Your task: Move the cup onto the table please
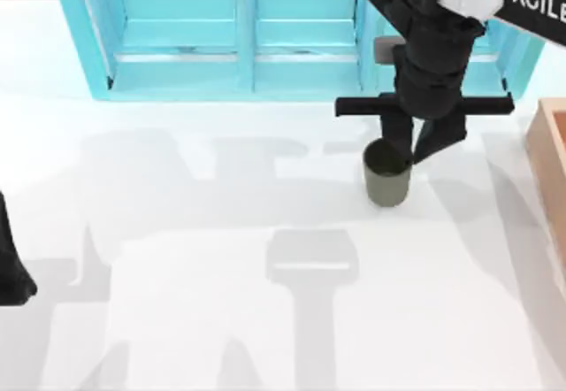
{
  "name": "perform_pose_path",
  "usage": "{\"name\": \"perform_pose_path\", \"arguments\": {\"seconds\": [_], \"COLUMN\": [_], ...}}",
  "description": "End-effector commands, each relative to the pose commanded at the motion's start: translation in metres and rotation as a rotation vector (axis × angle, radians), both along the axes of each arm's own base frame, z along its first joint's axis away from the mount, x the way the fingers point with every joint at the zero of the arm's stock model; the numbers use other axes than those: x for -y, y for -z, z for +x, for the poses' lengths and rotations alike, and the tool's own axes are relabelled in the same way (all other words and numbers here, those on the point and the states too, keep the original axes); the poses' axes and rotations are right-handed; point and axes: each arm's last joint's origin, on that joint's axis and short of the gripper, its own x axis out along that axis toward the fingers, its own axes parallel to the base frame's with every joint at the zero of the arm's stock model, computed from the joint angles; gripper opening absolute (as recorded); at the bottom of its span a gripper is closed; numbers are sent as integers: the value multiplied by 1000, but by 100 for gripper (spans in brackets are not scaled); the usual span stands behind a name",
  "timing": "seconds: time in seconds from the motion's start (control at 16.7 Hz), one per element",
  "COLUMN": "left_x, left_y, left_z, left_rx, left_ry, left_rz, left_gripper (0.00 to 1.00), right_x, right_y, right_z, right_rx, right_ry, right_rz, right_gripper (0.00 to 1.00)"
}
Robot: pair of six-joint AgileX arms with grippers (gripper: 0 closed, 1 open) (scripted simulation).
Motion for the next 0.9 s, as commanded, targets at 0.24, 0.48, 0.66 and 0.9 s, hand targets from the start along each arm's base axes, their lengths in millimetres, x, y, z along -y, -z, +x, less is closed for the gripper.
{"name": "perform_pose_path", "arguments": {"seconds": [0.24, 0.48, 0.66, 0.9], "left_x": [0, 0, 0, 0], "left_y": [0, 0, 0, 0], "left_z": [0, 0, 0, 0], "left_rx": [0, 0, 0, 0], "left_ry": [0, 0, 0, 0], "left_rz": [0, 0, 0, 0], "left_gripper": [100, 100, 100, 100], "right_x": [0, 0, 0, 0], "right_y": [0, 0, 0, 0], "right_z": [0, 0, 0, 0], "right_rx": [0, 0, 0, 0], "right_ry": [0, 0, 0, 0], "right_rz": [0, 0, 0, 0], "right_gripper": [60, 90, 100, 100]}}
